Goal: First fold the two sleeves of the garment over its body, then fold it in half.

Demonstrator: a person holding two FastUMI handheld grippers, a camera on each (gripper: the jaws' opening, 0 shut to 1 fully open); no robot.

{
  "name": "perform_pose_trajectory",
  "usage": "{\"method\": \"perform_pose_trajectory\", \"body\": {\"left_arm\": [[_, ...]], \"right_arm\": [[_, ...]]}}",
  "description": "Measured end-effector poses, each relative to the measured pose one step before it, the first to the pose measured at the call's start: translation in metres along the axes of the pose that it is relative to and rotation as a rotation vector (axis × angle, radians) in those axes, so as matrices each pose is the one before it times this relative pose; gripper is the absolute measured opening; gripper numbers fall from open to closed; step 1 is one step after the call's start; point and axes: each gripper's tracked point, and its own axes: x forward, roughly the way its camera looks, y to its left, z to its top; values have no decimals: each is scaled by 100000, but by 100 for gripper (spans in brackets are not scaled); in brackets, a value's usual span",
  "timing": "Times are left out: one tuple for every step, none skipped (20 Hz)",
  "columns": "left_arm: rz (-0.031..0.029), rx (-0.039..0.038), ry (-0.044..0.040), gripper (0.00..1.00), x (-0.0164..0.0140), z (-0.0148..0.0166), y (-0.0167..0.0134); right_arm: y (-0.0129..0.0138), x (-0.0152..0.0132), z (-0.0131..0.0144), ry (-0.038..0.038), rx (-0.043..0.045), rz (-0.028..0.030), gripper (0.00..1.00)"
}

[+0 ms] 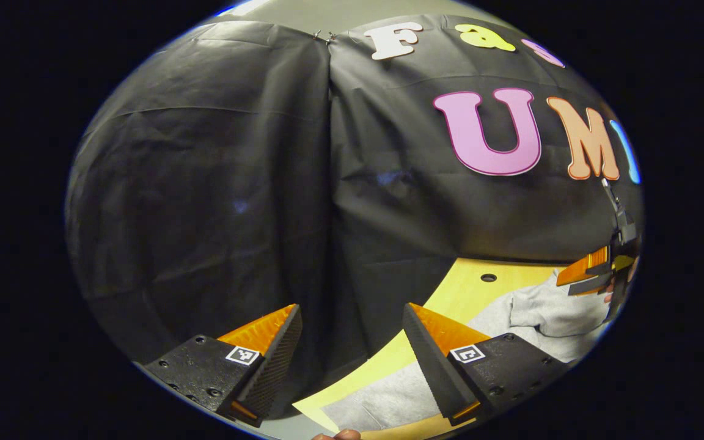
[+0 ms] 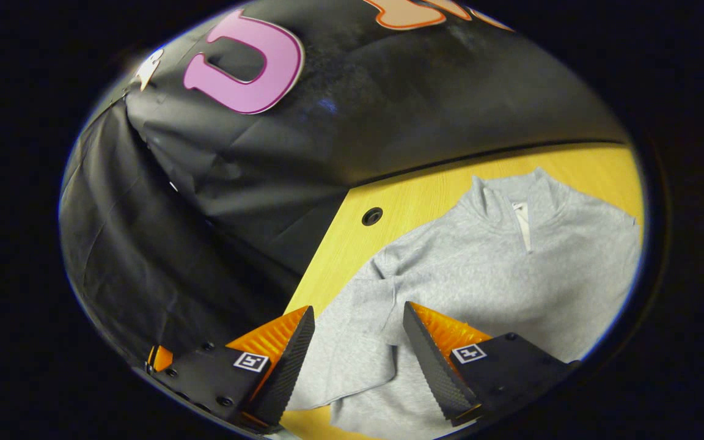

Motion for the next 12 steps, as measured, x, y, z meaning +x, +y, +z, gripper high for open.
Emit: {"method": "perform_pose_trajectory", "body": {"left_arm": [[-1420,-428,2171,97,333,-1035,-332],[-1494,78,3312,97,361,-1416,-350],[-1121,900,3482,97,310,-1464,-358],[-973,1107,2632,100,288,-1320,-125],[-1586,1186,3318,97,385,-1100,-227],[-1874,624,3486,97,481,-1570,-370],[-1348,28,4081,97,320,-1480,-274],[-772,-1085,3501,98,313,-1426,-136],[-253,-1466,2922,97,318,-1351,11],[-133,-1310,3229,97,175,-1200,-121],[16,-1158,2882,98,201,-836,66],[175,-507,2218,98,44,-1085,178]], "right_arm": [[-248,-586,382,-2158,-3480,-954,93],[-308,-690,452,-2834,-3375,-1358,95],[-389,-633,644,-3276,-3205,-1285,89],[-242,-723,387,-3005,-3164,-1634,95],[-413,-740,554,-2827,-2967,-1574,95],[-384,-874,602,-2559,-2525,-1348,95],[-591,-1026,471,-1896,-2096,-1182,96],[-379,-778,105,-1413,-1892,-839,96],[-658,-702,122,-1079,-1838,-1228,96],[-673,-640,-3,-783,-1876,-1334,96],[-767,-705,-77,-750,-1773,-1478,96],[-797,-710,-43,-545,-1739,-1438,96]]}}
